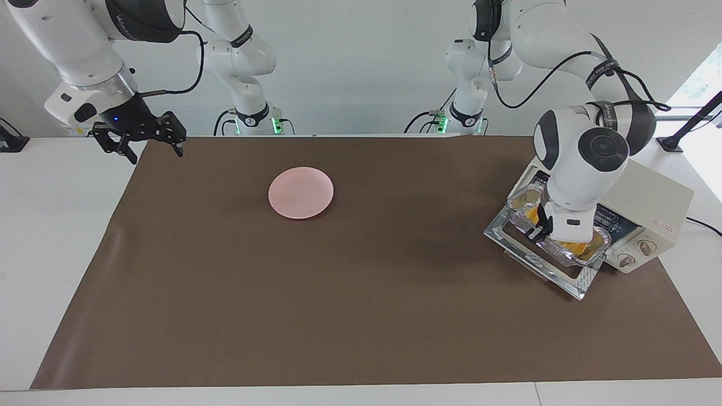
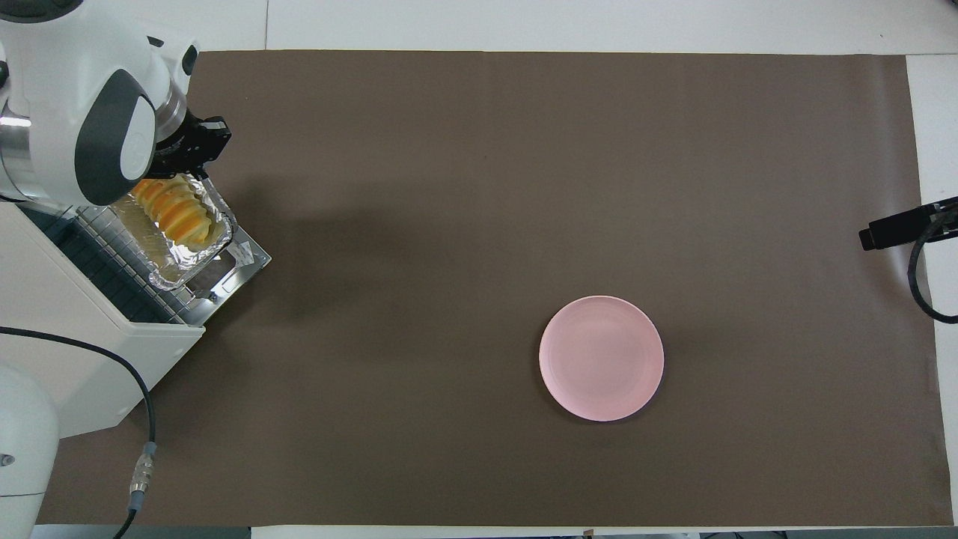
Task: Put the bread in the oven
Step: 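Push the tray deeper into the oven and open the left gripper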
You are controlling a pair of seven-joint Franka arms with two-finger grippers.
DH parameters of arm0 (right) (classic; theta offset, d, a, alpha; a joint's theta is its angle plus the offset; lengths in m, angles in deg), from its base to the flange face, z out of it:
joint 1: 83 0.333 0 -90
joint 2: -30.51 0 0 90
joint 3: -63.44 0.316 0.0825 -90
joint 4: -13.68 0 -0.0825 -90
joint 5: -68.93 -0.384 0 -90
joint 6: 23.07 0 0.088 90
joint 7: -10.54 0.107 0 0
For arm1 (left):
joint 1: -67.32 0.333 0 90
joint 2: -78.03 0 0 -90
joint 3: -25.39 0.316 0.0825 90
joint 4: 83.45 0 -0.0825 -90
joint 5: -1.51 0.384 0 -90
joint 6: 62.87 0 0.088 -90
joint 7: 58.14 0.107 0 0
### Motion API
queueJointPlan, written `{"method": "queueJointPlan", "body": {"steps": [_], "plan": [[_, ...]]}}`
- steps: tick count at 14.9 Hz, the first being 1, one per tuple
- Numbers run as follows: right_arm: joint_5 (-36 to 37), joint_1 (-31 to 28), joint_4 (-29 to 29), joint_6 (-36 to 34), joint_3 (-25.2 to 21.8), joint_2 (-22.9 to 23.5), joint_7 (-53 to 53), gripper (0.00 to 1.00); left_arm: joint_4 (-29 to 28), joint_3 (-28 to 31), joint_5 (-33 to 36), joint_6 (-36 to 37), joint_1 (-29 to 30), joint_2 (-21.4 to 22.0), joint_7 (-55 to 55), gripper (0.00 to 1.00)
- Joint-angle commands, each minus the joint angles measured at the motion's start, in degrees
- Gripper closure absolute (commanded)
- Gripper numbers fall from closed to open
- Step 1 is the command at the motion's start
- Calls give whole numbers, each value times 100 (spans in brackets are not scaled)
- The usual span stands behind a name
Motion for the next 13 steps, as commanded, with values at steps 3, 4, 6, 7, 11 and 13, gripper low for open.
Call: {"method": "queueJointPlan", "body": {"steps": [3, 4, 6, 7, 11, 13], "plan": [[34, -84, -27, -114, 94, -4, 9, 0, -809, 136, 143, -59, 171, 384, -52, 100], [34, -75, -27, -140, 94, -13, 9, 0, -890, 181, 160, -59, 171, 420, -52, 100], [34, -75, -27, -140, 94, -13, 9, 0, -1022, 207, 178, -67, 180, 464, -52, 100], [34, -75, -27, -140, 94, -13, 9, 0, -1118, 242, 187, -59, 171, 508, -70, 100], [42, -75, -18, -123, 94, -13, 9, 0, -1523, 260, 642, -111, 154, 701, -52, 100], [51, -67, -18, -123, 94, -13, 9, 0, -1611, 252, 670, -173, 154, 736, -52, 100]]}}
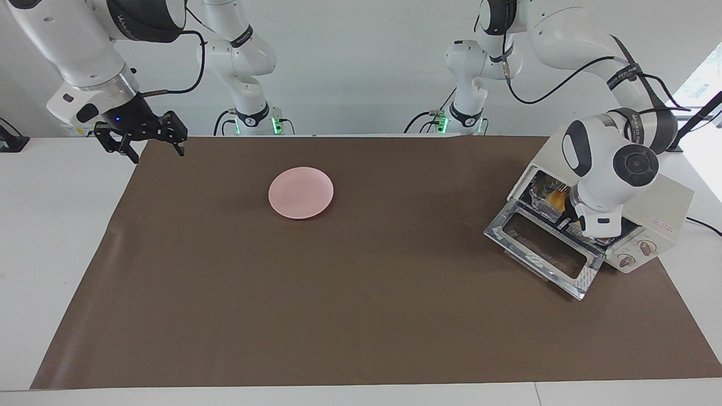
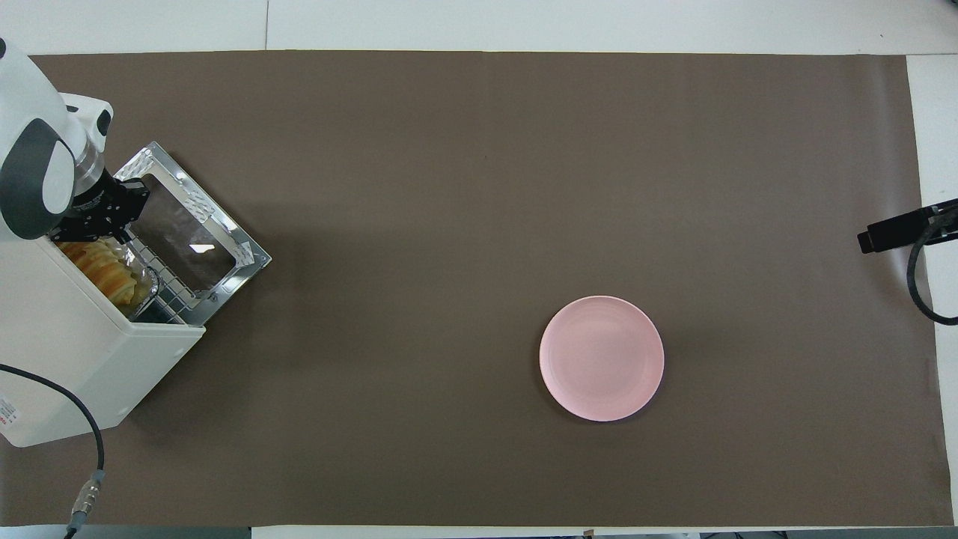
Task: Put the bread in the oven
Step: 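Push the tray deeper into the oven and open the left gripper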
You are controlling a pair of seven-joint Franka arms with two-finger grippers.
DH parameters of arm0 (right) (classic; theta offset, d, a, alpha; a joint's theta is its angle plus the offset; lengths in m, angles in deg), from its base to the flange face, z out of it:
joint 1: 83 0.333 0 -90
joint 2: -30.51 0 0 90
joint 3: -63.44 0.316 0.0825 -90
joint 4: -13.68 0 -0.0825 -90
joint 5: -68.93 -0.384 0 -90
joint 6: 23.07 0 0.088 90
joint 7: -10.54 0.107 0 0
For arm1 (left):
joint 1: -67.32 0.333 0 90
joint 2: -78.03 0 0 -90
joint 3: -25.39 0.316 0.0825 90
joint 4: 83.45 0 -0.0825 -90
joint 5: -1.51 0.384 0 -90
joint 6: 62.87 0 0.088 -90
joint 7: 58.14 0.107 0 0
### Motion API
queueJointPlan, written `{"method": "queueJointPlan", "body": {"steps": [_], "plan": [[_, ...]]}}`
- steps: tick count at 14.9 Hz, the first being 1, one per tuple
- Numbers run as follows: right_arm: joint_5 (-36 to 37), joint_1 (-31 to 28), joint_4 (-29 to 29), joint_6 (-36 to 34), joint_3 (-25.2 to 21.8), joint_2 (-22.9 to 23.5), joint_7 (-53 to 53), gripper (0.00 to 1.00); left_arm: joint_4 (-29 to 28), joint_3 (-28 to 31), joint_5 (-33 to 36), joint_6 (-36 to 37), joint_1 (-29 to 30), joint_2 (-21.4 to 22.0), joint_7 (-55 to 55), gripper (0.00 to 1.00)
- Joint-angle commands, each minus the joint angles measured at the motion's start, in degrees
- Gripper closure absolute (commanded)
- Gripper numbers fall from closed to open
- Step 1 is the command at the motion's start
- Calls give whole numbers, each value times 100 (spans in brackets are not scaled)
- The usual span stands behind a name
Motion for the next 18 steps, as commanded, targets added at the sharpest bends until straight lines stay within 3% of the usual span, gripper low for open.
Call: {"method": "queueJointPlan", "body": {"steps": [1, 7, 8, 10, 11, 12, 18], "plan": [[51, -66, -18, -74, 74, -13, 0, 0, -399, 24, 211, -165, -62, 288, -57, 100], [51, -66, -18, -82, 74, -13, 0, 0, -795, 24, 228, -605, -1, 446, 92, 100], [51, -66, -18, -82, 74, -13, 0, 0, -786, 24, 228, -622, 0, 446, 92, 81], [51, -66, -18, -82, 74, -13, 0, 0, -777, 24, 228, -658, 0, 438, 101, 68], [51, -66, -18, -82, 74, -13, 0, 0, -751, 24, 228, -658, 0, 438, 101, 37], [51, -66, -18, -82, 74, -13, 0, 0, -751, 24, 228, -692, 0, 429, 101, 0], [51, -66, -18, -82, 74, -13, 0, 0, -112, 6, 193, -922, -97, 332, 321, 0]]}}
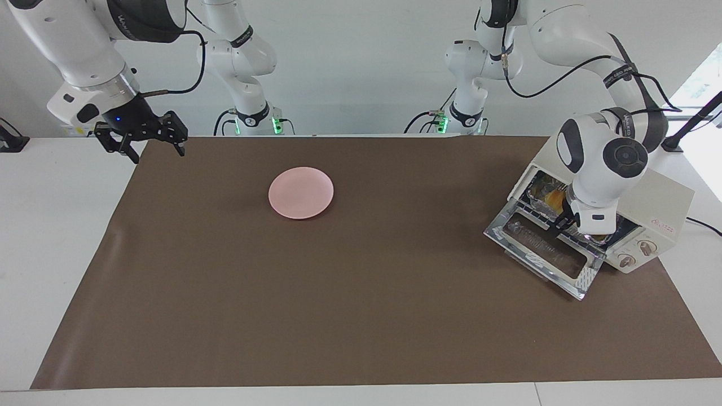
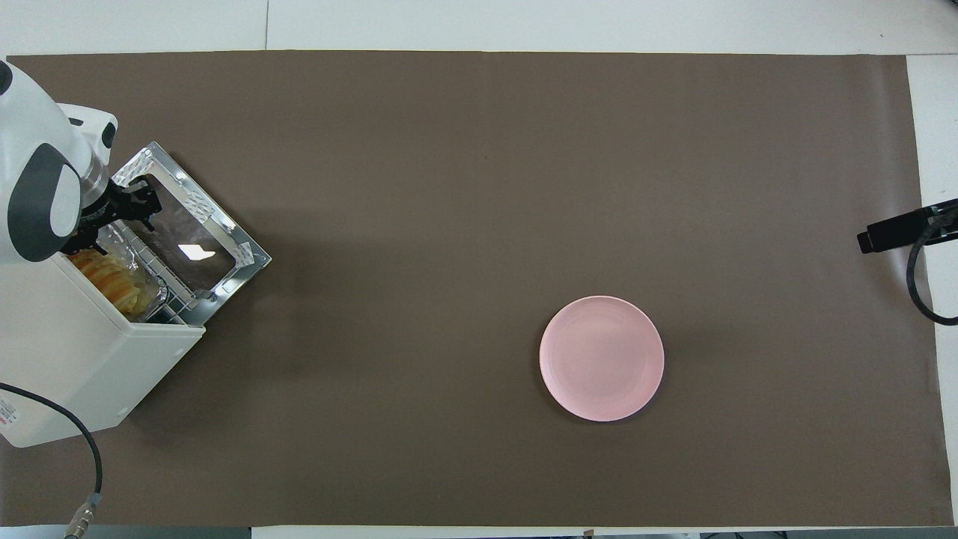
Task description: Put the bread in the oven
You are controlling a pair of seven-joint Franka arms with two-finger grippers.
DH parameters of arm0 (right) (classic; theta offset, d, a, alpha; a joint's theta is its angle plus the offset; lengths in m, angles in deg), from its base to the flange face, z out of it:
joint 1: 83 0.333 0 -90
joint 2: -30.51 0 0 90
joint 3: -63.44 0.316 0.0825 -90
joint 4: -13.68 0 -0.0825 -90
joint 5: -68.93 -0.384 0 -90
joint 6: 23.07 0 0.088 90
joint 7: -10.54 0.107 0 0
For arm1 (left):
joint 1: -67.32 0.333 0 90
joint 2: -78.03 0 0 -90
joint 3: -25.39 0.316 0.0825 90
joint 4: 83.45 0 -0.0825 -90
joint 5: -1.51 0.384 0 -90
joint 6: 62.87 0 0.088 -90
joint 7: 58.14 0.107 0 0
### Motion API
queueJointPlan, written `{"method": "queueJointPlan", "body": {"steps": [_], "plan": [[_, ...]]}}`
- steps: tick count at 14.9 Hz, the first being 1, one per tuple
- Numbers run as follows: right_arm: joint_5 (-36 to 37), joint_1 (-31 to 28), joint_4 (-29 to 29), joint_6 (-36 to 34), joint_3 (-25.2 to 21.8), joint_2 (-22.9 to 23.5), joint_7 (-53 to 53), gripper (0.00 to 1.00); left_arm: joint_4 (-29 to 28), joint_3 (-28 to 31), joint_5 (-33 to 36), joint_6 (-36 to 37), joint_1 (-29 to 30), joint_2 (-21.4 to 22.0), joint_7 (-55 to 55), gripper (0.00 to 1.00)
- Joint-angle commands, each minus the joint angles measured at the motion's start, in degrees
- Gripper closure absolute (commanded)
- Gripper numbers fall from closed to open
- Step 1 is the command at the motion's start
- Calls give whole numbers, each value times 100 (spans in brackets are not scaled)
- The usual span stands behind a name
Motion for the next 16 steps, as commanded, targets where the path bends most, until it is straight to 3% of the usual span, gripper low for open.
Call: {"method": "queueJointPlan", "body": {"steps": [1, 5, 11, 16], "plan": [[51, -66, -18, -82, 70, -13, 0, 0, 481, 32, 73, 45, -63, 102, 147, 0], [51, -66, -18, -108, 70, -21, 0, 0, 1167, 14, -331, 1080, -63, 347, 592, 0], [51, -66, -18, -108, 70, -13, 0, 0, 985, 49, -763, 2259, 17, 1190, 2834, 0], [51, -75, -18, -108, 70, -13, 0, 0, 571, 6, -763, 2541, -19, 1719, 3214, 0]]}}
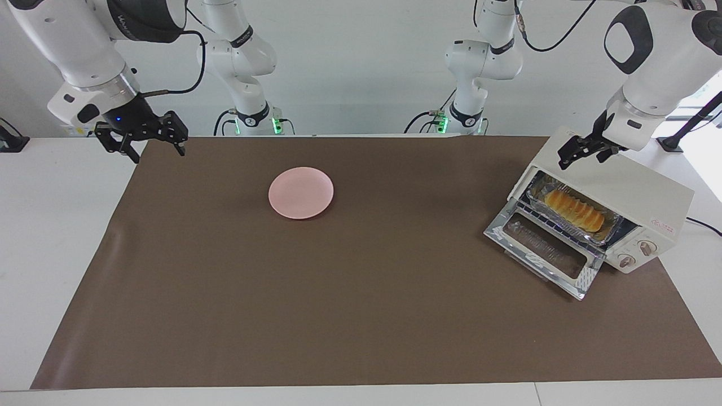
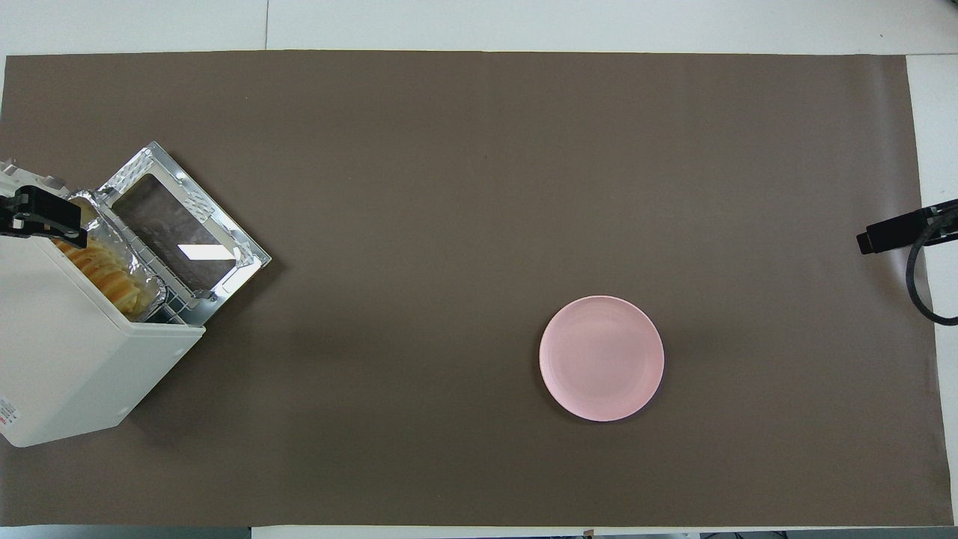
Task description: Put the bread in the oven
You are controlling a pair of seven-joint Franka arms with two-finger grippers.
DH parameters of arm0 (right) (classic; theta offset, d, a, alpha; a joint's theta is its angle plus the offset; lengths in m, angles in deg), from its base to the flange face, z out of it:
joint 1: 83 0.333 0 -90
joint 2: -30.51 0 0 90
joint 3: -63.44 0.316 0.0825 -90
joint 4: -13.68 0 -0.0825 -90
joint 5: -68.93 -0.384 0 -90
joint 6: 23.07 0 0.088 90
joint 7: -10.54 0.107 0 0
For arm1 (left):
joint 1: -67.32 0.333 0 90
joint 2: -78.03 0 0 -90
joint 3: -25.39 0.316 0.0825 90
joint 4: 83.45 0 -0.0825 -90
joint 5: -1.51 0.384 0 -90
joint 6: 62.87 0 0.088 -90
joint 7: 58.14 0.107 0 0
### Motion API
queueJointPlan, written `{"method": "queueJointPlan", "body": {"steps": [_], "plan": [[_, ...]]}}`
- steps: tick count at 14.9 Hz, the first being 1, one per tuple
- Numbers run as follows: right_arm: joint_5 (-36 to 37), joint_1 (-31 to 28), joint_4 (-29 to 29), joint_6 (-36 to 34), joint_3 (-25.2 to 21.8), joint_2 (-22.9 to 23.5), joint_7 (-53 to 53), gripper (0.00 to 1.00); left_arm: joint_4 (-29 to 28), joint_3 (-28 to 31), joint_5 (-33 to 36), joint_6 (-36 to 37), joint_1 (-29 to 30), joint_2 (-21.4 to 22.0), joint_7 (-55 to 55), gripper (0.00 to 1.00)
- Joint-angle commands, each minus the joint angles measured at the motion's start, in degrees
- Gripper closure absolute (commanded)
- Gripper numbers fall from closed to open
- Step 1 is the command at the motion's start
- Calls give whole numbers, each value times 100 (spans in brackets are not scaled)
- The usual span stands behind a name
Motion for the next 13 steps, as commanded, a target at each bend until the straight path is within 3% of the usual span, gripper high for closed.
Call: {"method": "queueJointPlan", "body": {"steps": [1, 3, 5, 13], "plan": [[51, -75, -18, -86, 70, -13, 0, 0, -305, -37, -69, 180, -21, 337, 173, 0], [51, -75, -18, -86, 70, -13, 0, 0, -392, -370, -69, 356, 310, 520, 305, 0], [51, -75, -18, -86, 70, -13, 0, 0, -498, -1194, -69, 295, 1162, 592, 455, 0], [51, -75, -18, -86, 70, -13, 0, 0, -516, -1514, -87, -20, 1588, 627, 455, 0]]}}
